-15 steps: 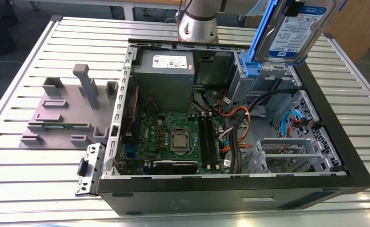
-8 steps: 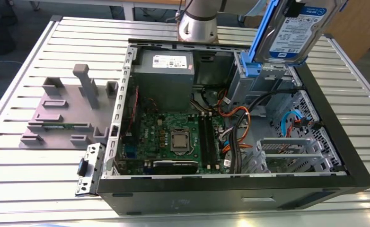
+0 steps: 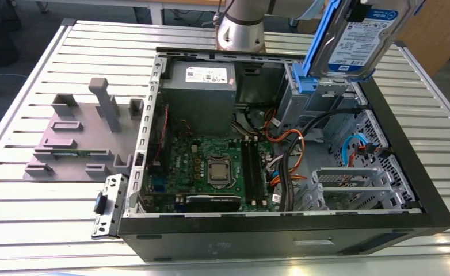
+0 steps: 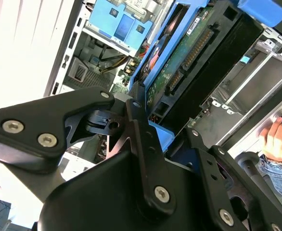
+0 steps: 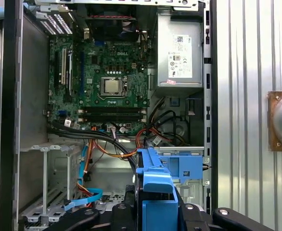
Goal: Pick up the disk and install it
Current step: 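Pick up the disk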
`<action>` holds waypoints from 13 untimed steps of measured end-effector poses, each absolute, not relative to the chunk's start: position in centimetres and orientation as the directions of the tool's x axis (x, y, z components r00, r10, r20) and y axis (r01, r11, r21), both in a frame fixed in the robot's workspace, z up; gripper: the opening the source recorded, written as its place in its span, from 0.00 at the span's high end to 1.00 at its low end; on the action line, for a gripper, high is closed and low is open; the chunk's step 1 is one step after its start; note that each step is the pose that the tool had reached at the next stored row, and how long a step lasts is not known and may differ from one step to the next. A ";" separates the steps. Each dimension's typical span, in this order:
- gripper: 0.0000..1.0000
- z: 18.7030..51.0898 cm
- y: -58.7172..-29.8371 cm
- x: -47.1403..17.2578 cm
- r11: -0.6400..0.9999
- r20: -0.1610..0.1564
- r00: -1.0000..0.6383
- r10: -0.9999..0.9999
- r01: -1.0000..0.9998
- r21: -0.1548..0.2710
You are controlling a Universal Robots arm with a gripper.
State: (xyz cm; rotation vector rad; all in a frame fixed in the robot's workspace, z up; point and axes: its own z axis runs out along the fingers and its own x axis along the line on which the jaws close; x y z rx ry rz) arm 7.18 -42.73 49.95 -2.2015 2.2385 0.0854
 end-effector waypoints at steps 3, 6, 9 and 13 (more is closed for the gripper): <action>0.63 49.9 -42.8 7.2 0.016 -0.039 -0.017 -0.999 -0.999 0.038; 0.63 49.9 -42.9 7.2 0.016 -0.039 -0.017 -0.999 -0.999 0.038; 0.63 49.9 -43.0 7.2 0.016 -0.039 -0.017 -0.999 -0.999 0.038; 0.63 49.9 -43.1 7.2 0.016 -0.039 -0.017 -0.999 -0.999 0.038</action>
